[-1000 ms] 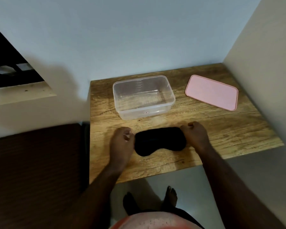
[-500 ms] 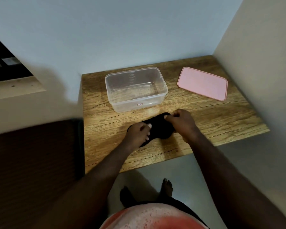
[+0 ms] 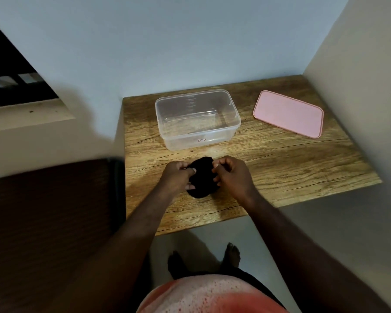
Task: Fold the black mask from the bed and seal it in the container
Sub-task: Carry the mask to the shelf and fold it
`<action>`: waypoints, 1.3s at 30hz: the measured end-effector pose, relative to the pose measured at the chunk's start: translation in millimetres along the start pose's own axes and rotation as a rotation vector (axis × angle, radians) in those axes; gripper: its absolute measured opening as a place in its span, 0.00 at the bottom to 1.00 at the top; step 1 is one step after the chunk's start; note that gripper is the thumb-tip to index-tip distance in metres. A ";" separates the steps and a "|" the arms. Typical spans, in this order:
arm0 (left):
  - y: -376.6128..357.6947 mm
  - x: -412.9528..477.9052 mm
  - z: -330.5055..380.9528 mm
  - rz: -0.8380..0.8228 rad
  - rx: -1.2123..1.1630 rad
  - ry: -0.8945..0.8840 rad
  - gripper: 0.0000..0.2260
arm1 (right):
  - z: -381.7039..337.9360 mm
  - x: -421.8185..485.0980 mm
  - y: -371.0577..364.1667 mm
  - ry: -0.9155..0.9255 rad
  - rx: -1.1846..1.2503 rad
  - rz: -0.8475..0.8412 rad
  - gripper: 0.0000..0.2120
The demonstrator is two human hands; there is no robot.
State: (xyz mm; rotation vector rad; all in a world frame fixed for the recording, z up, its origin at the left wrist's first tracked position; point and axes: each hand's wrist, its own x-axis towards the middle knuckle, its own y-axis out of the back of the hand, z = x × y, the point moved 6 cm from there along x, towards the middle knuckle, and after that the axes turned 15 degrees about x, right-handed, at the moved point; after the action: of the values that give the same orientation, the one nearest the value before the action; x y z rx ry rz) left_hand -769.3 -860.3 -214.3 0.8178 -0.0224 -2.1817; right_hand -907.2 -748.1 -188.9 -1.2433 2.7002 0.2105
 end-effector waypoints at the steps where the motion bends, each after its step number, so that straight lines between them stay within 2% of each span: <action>1: 1.7 -1.8 -0.3 0.014 0.041 -0.009 0.12 | 2.9 -0.3 -3.1 0.018 -0.036 -0.012 0.05; 4: 6.2 -5.3 -4.0 0.077 0.105 -0.019 0.05 | 12.3 -2.4 -16.8 0.028 -0.115 -0.079 0.06; 15: 11.0 3.8 -9.8 0.130 0.307 -0.111 0.04 | 27.4 4.3 -30.0 -0.005 -0.200 -0.089 0.10; 19: 10.8 -0.9 -4.4 0.247 0.397 -0.212 0.07 | 29.2 6.1 -31.3 -0.028 -0.199 -0.081 0.11; 24: 12.0 1.7 -5.3 0.291 0.348 -0.205 0.03 | 26.3 5.2 -31.5 -0.038 -0.189 -0.074 0.16; 30: 16.3 4.4 -7.8 0.306 0.267 -0.202 0.06 | 24.4 -0.5 -38.4 0.014 -0.280 -0.101 0.23; 36: 22.3 0.0 -13.3 0.406 0.388 -0.272 0.06 | 26.6 -2.9 -45.8 0.046 -0.399 -0.125 0.28; 39: 21.6 -0.3 -13.6 0.387 0.456 -0.286 0.04 | 27.3 -4.4 -50.6 0.045 -0.452 -0.149 0.33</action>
State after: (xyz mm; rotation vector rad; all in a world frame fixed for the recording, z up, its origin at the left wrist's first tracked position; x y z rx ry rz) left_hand -747.0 -871.7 -219.1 0.6662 -0.7802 -1.9219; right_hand -863.4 -772.2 -217.7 -1.5696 2.6673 0.8171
